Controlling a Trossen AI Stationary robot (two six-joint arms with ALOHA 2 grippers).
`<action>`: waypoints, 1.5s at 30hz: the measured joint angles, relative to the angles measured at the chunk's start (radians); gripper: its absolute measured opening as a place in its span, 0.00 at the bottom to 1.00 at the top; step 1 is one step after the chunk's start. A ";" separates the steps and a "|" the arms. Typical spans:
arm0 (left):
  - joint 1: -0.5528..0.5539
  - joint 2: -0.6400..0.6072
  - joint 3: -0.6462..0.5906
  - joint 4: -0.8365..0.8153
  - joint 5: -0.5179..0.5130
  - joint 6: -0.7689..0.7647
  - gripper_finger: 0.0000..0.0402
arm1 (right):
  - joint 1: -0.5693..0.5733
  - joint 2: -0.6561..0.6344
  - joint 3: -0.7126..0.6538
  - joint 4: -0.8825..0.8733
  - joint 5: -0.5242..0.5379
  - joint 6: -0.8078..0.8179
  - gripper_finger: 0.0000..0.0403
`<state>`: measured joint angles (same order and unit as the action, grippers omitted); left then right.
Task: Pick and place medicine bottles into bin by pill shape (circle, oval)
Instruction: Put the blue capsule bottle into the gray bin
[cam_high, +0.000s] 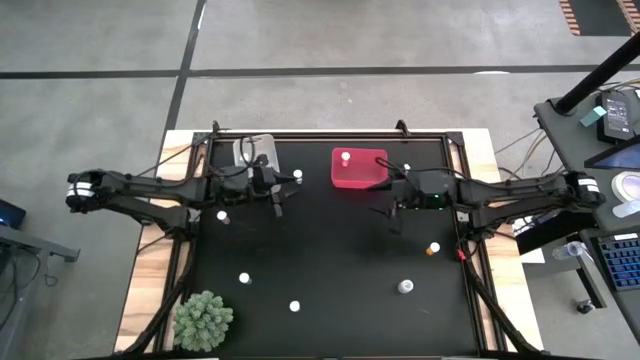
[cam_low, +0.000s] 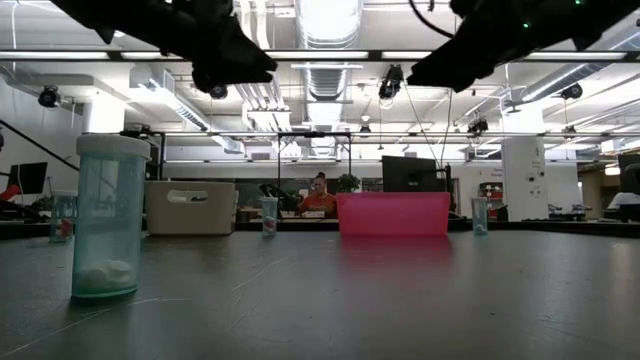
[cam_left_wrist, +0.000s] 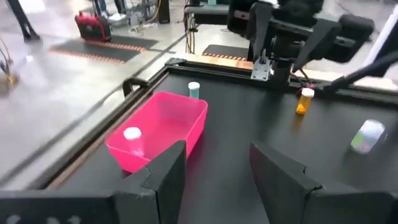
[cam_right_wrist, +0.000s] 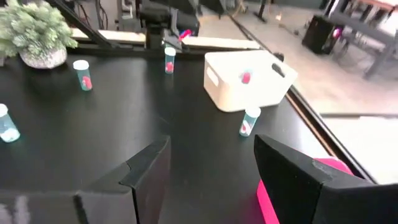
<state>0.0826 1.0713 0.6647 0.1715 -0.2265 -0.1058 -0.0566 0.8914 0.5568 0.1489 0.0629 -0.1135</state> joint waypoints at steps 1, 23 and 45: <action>0.000 0.013 0.006 -0.001 -0.007 -0.039 0.40 | 0.000 -0.016 -0.014 0.012 -0.015 -0.009 0.56; 0.111 0.456 0.636 -0.838 -0.015 -0.122 0.40 | -0.001 -0.196 -0.077 -0.038 -0.047 -0.056 0.56; 0.311 0.697 0.818 -1.076 0.140 0.380 0.41 | -0.040 -0.196 -0.063 -0.040 -0.036 -0.141 0.56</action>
<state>0.3933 1.7683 1.4822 -0.9045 -0.0866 0.2746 -0.0964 0.6952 0.4937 0.1093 0.0267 -0.2543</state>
